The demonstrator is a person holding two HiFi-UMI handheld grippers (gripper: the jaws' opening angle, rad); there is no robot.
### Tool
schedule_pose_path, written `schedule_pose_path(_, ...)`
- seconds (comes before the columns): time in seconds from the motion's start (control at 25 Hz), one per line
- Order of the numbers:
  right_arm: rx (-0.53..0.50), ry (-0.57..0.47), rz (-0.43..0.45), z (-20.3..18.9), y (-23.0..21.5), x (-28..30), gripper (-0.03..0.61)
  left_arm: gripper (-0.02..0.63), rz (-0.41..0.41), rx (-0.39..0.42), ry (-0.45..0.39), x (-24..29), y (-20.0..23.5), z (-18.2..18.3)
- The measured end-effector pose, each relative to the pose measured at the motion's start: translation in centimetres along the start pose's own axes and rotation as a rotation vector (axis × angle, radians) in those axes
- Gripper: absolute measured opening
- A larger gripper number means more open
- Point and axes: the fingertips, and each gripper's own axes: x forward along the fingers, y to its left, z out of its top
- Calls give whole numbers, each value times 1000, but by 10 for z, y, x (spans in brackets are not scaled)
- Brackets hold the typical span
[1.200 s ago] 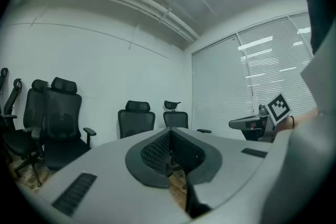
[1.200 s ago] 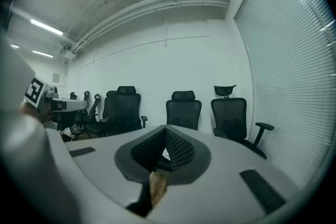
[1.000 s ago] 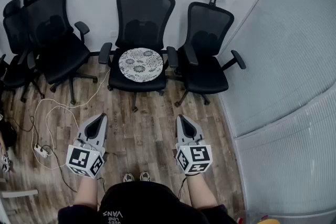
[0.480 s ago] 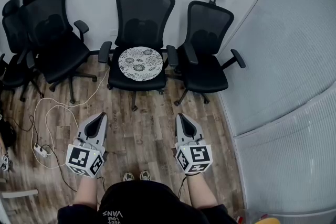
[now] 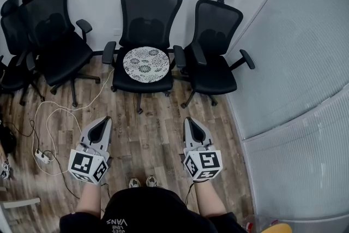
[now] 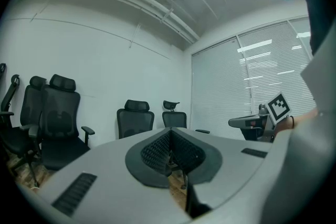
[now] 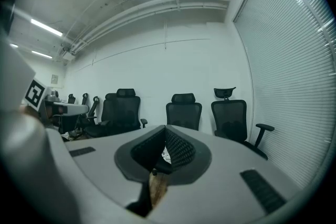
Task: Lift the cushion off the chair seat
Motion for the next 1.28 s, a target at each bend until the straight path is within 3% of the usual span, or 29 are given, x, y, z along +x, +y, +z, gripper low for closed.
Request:
schedule_pose_path(0.76,6,13,-36,-7,12,11,18,11,-31,-17,8,2,26,-6)
schedule_pose_path(1.28,12,-1,-3,2,-38,78,18,11,-8,-7,10,79,38,1)
